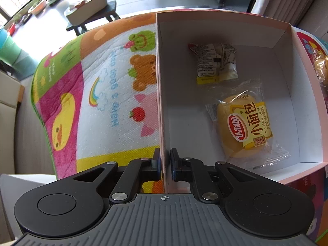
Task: Organize objects
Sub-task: 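Grasp a second yellow bread-bun packet with the right tool and lift it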
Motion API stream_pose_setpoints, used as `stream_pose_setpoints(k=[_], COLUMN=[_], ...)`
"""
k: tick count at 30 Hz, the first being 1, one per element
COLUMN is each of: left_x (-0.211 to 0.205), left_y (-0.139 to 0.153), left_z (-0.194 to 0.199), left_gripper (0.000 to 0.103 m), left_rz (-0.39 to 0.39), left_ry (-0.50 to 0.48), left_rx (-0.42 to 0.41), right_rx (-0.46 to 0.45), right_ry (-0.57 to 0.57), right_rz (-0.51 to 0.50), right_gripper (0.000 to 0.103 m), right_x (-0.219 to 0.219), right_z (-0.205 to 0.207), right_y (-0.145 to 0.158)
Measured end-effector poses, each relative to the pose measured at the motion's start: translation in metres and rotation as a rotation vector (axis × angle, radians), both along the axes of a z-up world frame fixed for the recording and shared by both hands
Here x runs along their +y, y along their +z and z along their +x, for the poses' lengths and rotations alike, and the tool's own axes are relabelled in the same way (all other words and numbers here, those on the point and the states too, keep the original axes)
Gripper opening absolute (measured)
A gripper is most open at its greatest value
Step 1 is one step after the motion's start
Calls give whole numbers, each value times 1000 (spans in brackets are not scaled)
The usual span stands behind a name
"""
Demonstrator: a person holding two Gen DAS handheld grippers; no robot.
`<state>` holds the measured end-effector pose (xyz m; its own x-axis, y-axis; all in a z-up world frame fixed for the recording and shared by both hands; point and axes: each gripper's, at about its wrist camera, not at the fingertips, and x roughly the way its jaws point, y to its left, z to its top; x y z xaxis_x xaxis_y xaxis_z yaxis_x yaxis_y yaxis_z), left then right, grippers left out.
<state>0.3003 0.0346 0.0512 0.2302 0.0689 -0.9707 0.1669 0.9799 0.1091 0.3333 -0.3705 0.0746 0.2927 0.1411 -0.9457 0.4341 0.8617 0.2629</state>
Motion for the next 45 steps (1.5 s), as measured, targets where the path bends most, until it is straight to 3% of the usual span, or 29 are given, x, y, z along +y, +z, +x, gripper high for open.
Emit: stream_pose_setpoints(k=[5, 8, 10, 15, 19, 21, 24, 27, 30, 37, 45], left_x=[-1, 0, 1, 2, 4, 4, 4, 3, 3, 2, 12], left_y=[1, 4, 7, 12, 10, 7, 4, 4, 5, 10, 14], left_z=[3, 4, 5, 3, -1, -2, -4, -5, -6, -9, -10], left_gripper=[11, 11, 11, 11, 11, 11, 11, 11, 11, 10, 8], left_rz=[10, 6, -3, -19, -27, -24, -19, -18, -18, -16, -82], left_ry=[33, 36, 42, 60, 56, 55, 58, 51, 35, 9, -52], left_rx=[15, 15, 14, 6, 14, 19, 16, 11, 7, -8, -26], right_rx=[58, 76, 19, -96, -117, -122, -125, -133, -154, -199, -44], right_ry=[-202, -200, -117, 238, 480, 516, 486, 472, 465, 477, 456], right_rz=[193, 123, 35, -215, -278, -314, -292, -302, -286, -215, -187], right_gripper=[87, 87, 87, 81, 90, 90, 73, 71, 71, 71, 71], right_x=[-17, -4, 11, 60, 85, 88, 84, 85, 83, 98, 151], right_z=[17, 33, 46, 65, 58, 53, 52, 48, 34, -46, -144], right_y=[-31, -43, -43, -39, -42, -42, -35, -22, -4, 60, 85])
